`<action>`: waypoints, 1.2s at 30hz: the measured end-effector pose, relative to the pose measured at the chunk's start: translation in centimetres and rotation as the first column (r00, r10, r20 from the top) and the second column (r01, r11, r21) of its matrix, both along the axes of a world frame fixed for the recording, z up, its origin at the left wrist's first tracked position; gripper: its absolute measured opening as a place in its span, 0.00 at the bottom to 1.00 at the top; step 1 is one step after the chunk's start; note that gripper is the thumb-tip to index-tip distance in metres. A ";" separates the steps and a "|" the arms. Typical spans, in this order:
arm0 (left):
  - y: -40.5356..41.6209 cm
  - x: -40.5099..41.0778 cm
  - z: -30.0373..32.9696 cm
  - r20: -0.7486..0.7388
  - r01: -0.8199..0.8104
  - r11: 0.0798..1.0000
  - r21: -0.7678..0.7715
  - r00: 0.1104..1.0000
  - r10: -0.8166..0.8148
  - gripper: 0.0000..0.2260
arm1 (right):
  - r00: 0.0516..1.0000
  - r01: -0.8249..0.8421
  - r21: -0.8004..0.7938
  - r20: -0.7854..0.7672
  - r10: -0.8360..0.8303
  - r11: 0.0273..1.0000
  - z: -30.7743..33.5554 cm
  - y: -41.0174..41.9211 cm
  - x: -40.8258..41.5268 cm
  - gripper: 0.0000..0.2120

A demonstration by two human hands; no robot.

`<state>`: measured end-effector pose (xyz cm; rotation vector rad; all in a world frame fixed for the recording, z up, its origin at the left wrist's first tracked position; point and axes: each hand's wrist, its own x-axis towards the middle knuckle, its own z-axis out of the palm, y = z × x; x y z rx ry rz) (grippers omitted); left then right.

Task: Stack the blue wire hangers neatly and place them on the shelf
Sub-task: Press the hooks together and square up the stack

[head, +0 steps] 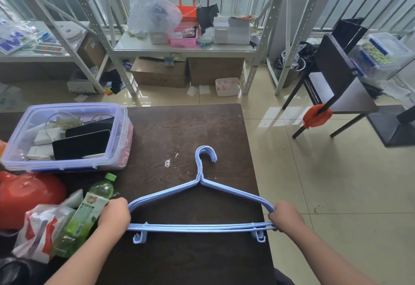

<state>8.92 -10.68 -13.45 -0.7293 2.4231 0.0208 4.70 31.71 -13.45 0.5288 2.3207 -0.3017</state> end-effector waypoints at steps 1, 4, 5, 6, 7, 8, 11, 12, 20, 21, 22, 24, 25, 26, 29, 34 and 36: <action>0.1 0.1 -0.1 -0.017 0.009 1.000 -0.001 1.000 -0.009 0.08 | 1.000 0.002 0.006 -0.001 -0.002 1.000 0.0 0.0 -0.1 0.03; 0.4 0.2 -0.3 -0.046 0.030 1.000 -0.002 0.998 -0.030 0.05 | 1.000 0.004 0.011 0.008 -0.005 1.000 0.0 0.1 -0.4 0.04; 0.4 0.2 -0.2 -0.046 0.032 0.999 -0.003 0.998 -0.032 0.05 | 1.000 0.009 0.016 0.020 -0.009 1.000 0.0 0.0 -0.4 0.04; 0.4 0.2 -0.2 -0.044 0.028 1.000 0.000 0.999 -0.028 0.05 | 0.999 0.013 0.019 0.031 -0.014 1.000 0.1 -0.1 -0.5 0.04; 0.3 0.2 -0.2 -0.042 0.024 1.000 0.004 0.999 -0.024 0.05 | 0.999 0.017 0.022 0.040 -0.018 1.000 0.1 -0.1 -0.6 0.04; 0.2 0.2 -0.2 -0.043 0.017 1.000 0.011 0.999 -0.017 0.04 | 0.999 0.023 0.021 0.039 -0.024 1.000 0.1 -0.2 -0.6 0.04; -0.1 0.2 0.0 -0.041 0.005 0.999 0.039 0.999 -0.003 0.05 | 0.998 0.068 -0.033 0.014 -0.068 0.997 0.2 -0.3 -0.5 0.05; -0.2 0.2 0.1 -0.025 -0.001 0.999 0.048 1.000 0.002 0.07 | 0.996 0.089 -0.056 0.002 -0.089 0.994 0.3 -0.2 -0.5 0.05; -0.4 -0.5 0.7 0.060 -0.081 0.991 0.110 0.995 0.075 0.14 | 0.952 0.297 -0.215 0.140 -0.272 0.930 0.6 0.9 -0.4 0.10; -0.3 -0.6 0.6 0.063 -0.072 0.992 0.101 0.996 0.066 0.14 | 0.945 0.316 -0.239 0.162 -0.283 0.918 0.6 1.0 -0.4 0.10; -0.2 -0.6 0.6 0.067 -0.061 0.994 0.088 0.996 0.055 0.14 | 0.943 0.323 -0.257 0.172 -0.286 0.911 0.6 1.1 -0.4 0.10; 0.1 -0.7 0.6 0.082 -0.033 0.998 0.058 0.996 0.029 0.15 | 0.950 0.303 -0.268 0.161 -0.267 0.915 0.3 1.1 -0.3 0.12; 0.1 -0.8 0.6 0.086 -0.024 0.999 0.047 0.996 0.019 0.15 | 0.957 0.282 -0.263 0.147 -0.250 0.923 0.2 1.1 -0.3 0.13; 0.2 -0.8 0.6 0.085 -0.020 0.999 0.041 0.996 0.017 0.15 | 0.964 0.257 -0.253 0.130 -0.230 0.933 0.1 1.0 -0.2 0.14; 0.1 -0.9 0.6 0.076 -0.028 0.998 0.054 0.997 0.024 0.15 | 0.986 0.158 -0.200 0.075 -0.146 0.967 -0.1 0.9 0.1 0.16; -0.1 -1.5 1.1 0.150 -0.086 0.987 0.134 0.986 0.066 0.17 | 1.000 0.014 -0.086 0.013 -0.013 0.996 1.0 0.4 0.3 0.19; -0.4 -1.5 1.2 0.158 -0.086 0.982 0.168 0.986 0.059 0.16 | 0.999 -0.052 -0.046 -0.020 0.051 0.998 1.3 0.4 0.2 0.21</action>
